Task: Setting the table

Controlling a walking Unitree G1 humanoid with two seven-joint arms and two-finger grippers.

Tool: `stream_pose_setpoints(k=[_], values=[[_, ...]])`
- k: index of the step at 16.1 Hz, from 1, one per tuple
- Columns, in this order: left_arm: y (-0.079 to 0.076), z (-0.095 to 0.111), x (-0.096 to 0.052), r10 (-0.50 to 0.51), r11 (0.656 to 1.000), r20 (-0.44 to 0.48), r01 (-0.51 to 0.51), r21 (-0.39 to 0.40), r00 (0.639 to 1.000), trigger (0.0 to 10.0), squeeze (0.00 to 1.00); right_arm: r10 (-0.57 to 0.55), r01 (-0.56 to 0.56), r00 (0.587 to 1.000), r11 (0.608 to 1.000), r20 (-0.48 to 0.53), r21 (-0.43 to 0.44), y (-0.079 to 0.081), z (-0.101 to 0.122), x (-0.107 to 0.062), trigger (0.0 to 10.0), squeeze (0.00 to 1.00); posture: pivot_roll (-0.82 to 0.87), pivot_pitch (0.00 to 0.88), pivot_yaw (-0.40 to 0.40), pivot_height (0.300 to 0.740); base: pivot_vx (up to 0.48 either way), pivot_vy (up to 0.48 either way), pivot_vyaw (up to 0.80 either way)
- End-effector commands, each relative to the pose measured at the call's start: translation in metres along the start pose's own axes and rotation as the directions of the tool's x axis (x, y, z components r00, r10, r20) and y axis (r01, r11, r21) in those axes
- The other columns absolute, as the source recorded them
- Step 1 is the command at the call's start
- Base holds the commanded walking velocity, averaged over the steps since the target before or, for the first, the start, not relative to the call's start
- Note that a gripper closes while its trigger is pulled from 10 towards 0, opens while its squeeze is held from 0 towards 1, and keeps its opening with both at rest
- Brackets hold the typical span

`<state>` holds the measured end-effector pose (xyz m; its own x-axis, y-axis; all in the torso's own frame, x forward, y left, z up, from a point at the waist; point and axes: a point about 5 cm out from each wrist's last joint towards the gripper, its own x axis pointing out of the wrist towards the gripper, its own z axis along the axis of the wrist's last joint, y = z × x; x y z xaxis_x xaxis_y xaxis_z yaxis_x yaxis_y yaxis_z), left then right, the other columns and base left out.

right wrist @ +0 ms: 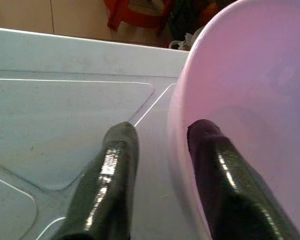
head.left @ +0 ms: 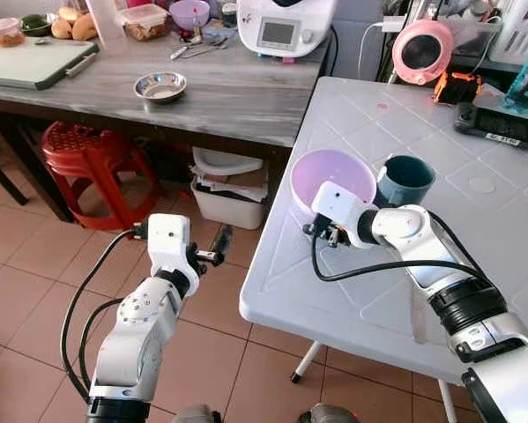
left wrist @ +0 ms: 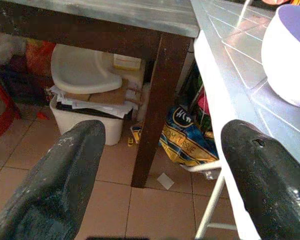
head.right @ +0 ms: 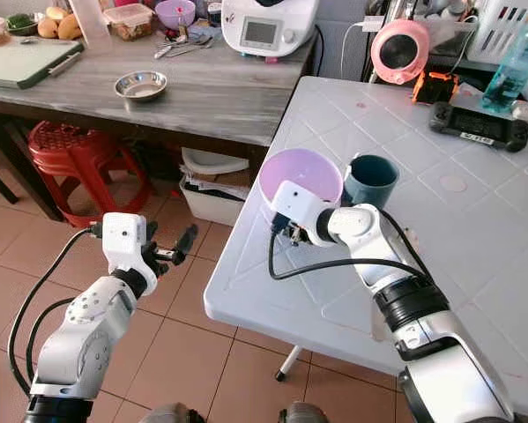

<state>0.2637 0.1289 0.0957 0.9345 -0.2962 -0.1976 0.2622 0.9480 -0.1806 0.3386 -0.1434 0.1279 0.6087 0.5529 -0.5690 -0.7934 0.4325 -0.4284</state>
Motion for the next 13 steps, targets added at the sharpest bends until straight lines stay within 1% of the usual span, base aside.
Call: stream_pose_setpoints(k=[1, 3, 4, 7, 10, 12, 13], values=[[0.0034, 0.0007, 0.0008, 0.015, 1.0, -0.009, -0.015, 0.004, 1.0, 10.0, 0.0, 0.023, -0.022, 1.0, 1.0, 0.004, -0.021, 0.0002, 0.0022, -0.0002, 0.0, 0.0, -0.05, 0.0, 0.029, 0.74, 0.0, 0.0, 0.0], [0.0047, -0.0004, 0.0011, 0.033, 0.999, -0.019, -0.033, 0.003, 0.999, 10.0, 0.0, 0.03, -0.03, 1.0, 0.998, 0.003, -0.055, 0.0007, 0.0035, -0.0011, 0.0, 0.0, -0.04, 0.0, 0.026, 0.74, 0.0, 0.0, 0.0], [0.0066, -0.0014, 0.0015, 0.051, 0.999, -0.028, -0.051, 0.003, 0.998, 10.0, 0.0, 0.039, -0.038, 0.999, 0.998, 0.006, -0.059, 0.0016, 0.0042, -0.0012, 0.0, 0.0, -0.04, 0.0, 0.026, 0.74, 0.0, 0.0, 0.0], [0.0064, -0.0011, 0.0022, 0.049, 0.999, -0.026, -0.049, -0.001, 0.998, 10.0, 0.0, 0.038, -0.037, 0.999, 0.997, 0.016, -0.062, 0.0022, 0.0053, -0.0007, 0.0, 0.0, -0.04, 0.0, 0.022, 0.74, 0.0, 0.0, 0.0], [0.0074, -0.0009, 0.0029, 0.058, 0.998, -0.025, -0.059, -0.006, 0.998, 10.0, 0.0, 0.068, -0.067, 0.998, 0.994, 0.012, -0.086, 0.0069, 0.004, -0.0001, 0.0, 0.0, -0.04, 0.0, 0.022, 0.74, 0.0, 0.0, 0.0], [0.0077, -0.0006, 0.0039, 0.06, 0.998, -0.024, -0.06, -0.01, 0.998, 10.0, 0.0, 0.047, -0.043, 0.998, 0.994, 0.038, -0.103, 0.0077, 0.0063, 0.0006, 0.0, 0.0, -0.04, 0.0, 0.023, 0.74, 0.0, 0.0, 0.0], [0.0079, -0.0005, 0.0041, 0.061, 0.998, -0.022, -0.061, -0.011, 0.998, 10.0, 0.0, 0.024, -0.016, 0.997, 0.994, 0.075, -0.111, 0.0069, 0.011, 0.0011, 0.0, 0.0, -0.04, 0.0, 0.024, 0.74, 0.0, 0.0, 0.0]])
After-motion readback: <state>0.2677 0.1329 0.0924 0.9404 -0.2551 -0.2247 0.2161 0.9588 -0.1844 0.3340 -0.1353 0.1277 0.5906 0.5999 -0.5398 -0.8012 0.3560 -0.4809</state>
